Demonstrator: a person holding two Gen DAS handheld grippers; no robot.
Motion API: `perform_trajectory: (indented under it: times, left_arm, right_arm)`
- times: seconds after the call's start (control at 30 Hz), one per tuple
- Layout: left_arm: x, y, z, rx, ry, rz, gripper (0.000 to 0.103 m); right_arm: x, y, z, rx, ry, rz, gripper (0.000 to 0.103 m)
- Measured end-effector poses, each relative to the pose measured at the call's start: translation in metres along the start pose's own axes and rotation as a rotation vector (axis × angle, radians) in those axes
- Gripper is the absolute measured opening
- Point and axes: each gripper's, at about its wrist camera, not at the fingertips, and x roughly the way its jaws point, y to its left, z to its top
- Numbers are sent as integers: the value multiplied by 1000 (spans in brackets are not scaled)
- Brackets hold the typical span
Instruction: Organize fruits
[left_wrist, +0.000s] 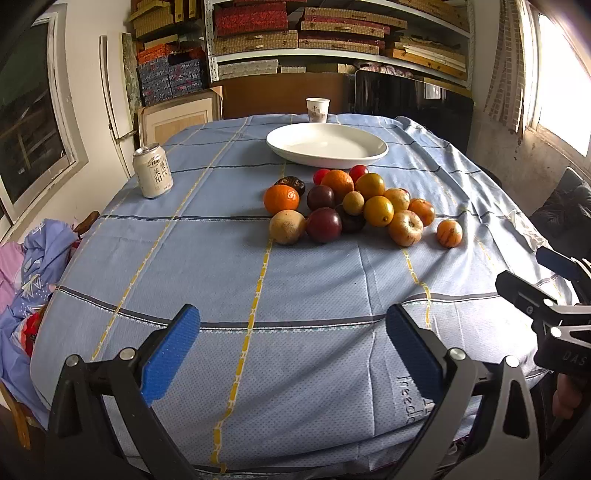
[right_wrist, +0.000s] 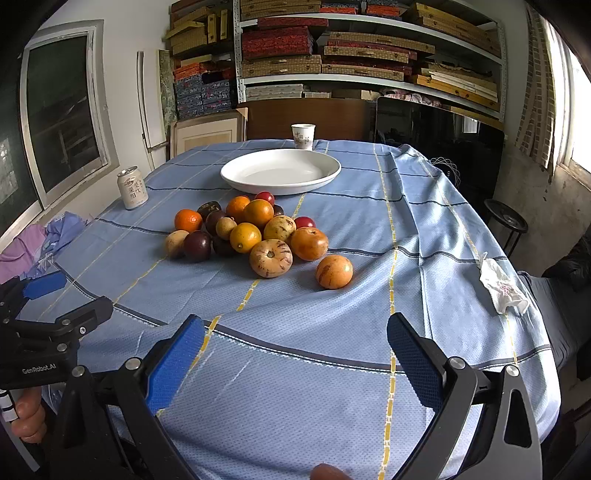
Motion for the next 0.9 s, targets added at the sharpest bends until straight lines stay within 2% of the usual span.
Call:
perform_trajectory:
  times: [0.9]
  left_arm:
    - [0, 0, 0, 1, 2, 2, 99]
  right_arm:
    - [0, 3, 1, -10, -4, 14, 100]
